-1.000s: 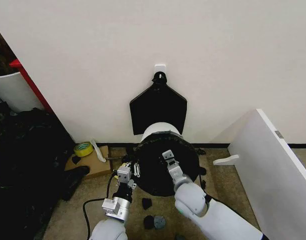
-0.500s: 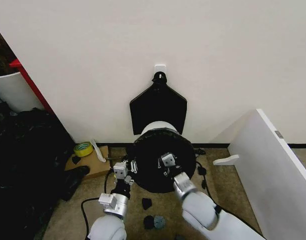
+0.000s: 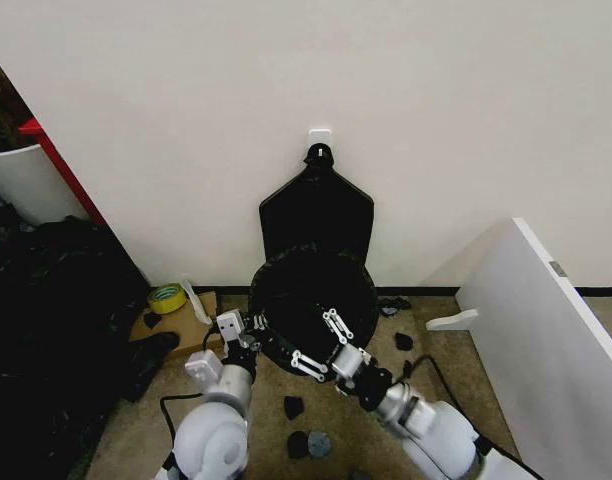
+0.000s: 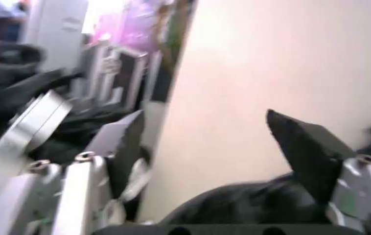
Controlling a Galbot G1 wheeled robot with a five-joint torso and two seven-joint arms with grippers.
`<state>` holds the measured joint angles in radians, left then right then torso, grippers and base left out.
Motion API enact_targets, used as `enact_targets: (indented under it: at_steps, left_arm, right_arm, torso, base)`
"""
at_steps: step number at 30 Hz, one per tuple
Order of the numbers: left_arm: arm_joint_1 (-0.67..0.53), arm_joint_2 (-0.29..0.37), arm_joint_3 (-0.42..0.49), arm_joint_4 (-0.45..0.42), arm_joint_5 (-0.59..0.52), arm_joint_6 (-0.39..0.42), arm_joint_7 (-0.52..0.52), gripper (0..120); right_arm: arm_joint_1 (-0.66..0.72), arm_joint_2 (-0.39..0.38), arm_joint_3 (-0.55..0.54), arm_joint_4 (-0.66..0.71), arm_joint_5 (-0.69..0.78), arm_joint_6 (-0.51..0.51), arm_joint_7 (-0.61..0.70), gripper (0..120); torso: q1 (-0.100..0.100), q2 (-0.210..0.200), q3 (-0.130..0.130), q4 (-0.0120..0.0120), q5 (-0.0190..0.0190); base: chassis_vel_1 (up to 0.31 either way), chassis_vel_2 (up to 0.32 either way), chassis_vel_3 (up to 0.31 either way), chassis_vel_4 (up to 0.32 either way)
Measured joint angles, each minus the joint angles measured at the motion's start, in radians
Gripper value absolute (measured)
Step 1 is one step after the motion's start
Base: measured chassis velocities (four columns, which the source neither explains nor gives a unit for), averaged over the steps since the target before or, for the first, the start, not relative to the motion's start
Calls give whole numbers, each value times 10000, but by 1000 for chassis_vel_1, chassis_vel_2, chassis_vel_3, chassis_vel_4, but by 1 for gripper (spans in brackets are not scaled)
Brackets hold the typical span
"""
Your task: Place the garbage bag over the trash bin.
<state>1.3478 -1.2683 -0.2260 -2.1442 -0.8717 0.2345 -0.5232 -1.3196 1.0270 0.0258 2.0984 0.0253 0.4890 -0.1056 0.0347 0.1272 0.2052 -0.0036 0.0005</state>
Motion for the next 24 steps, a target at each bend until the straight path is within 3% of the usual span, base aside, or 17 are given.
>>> enact_targets:
  at_steps: [4, 5, 8, 11, 24]
  left_arm:
    - [-358, -158, -1430, 289, -2041, 1125, -1007, 0]
    - [-358, -158, -1430, 289, -2041, 1125, -1007, 0]
    - [-606, -253, -2338, 535, -4242, 1788, -1998, 0]
    - [-642, -298, -2969, 587, -5538, 2217, -2393, 0]
    - [-643, -449, -3858, 128, -7731, 3430, -3068, 0]
  right_arm:
    - [-332, 260, 12, 139, -669, -583, 1952, 92]
    - [-332, 260, 12, 139, -669, -583, 1952, 92]
    - [-366, 360, -26, 7, -690, -836, 2523, 99]
    - [-367, 402, -85, -239, -744, -1009, 2673, 100]
    - [-142, 569, -206, -1449, -1271, -562, 2274, 100]
  torso:
    - [0, -1, 1, 7, 2]
    - [0, -1, 1, 7, 2]
    - [0, 0, 1, 2, -1]
    - [0, 0, 1, 5, -1]
    - [0, 0, 1, 3, 2]
  base:
    - [0, 0, 0, 0]
    - [0, 0, 0, 0]
    - [0, 0, 0, 0]
    - [0, 0, 0, 0]
    - [0, 0, 0, 0]
